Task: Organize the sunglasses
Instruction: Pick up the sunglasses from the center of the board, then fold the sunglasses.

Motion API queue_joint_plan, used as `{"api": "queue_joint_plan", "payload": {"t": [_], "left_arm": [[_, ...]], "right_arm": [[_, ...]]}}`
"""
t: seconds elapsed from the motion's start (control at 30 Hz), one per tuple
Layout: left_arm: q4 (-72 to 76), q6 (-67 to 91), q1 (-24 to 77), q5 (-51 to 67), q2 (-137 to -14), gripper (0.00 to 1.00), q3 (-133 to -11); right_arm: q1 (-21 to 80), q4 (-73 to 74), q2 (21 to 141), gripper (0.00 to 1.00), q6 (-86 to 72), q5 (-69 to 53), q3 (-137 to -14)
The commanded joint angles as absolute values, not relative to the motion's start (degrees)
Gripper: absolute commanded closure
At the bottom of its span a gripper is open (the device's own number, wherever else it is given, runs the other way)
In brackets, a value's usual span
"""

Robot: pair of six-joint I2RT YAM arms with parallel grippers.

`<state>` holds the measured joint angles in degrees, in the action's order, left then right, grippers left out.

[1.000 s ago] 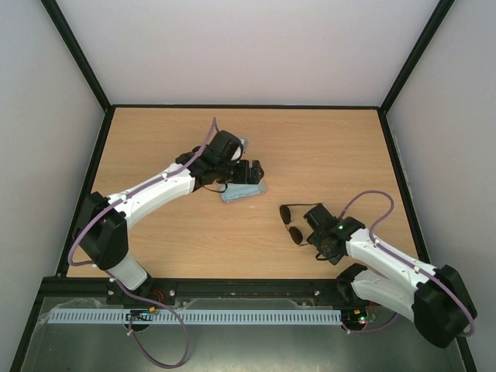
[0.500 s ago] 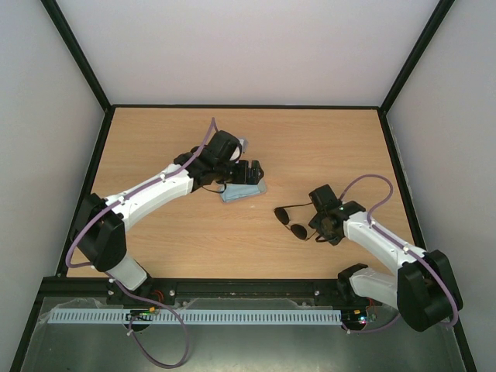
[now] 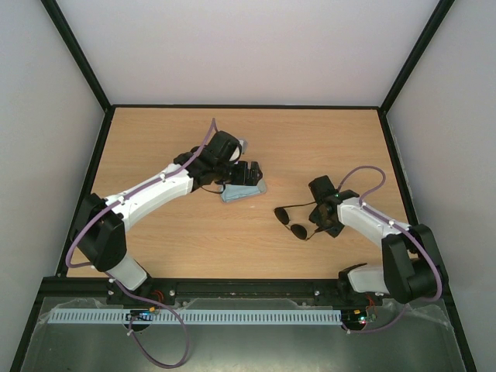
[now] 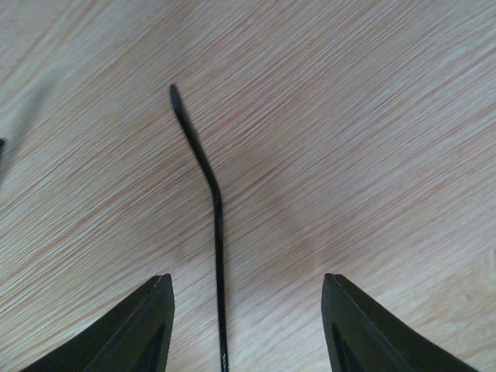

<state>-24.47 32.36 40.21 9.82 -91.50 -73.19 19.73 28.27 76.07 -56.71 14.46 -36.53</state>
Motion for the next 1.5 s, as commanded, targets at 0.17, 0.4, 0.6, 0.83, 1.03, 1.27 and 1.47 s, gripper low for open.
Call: {"api": "queue_joint_plan", "payload": {"t": [0.17,0.4,0.6,0.83,1.03,1.27,1.47], "left_arm": [[-24.9,31.5,39.9,9.8,-93.8,0.06,-74.8],[-23.9,31.0,40.3,10.9,-94.5,0.11,-74.4],[-24.6,29.5,42.0,10.5,-97.8,0.13,-76.5],[-25.3,27.5,42.0,10.4,-98.1,0.35,-77.3],[-27.7,25.2,41.3,11.3,-101.2,0.57,-81.2],[-29.7,22.6,40.6,13.4,-102.4,0.90,-82.2],[-28.8,21.4,44.1,14.6,-101.5,0.98,-80.4]], "right_arm": [[18.9,26.0,81.5,0.81,-51.6,15.6,-37.0],[18.9,24.6,80.5,0.99,-48.1,17.6,-38.5],[18.9,24.0,75.7,0.99,-42.8,13.9,-40.5],[19.3,28.2,67.7,0.99,-37.1,5.4,-43.4],[23.5,30.6,65.0,0.99,-34.4,0.1,-46.5],[29.2,33.8,65.3,0.99,-33.3,-0.9,-52.6],[29.5,34.7,68.2,0.99,-32.8,-1.1,-56.9]]}}
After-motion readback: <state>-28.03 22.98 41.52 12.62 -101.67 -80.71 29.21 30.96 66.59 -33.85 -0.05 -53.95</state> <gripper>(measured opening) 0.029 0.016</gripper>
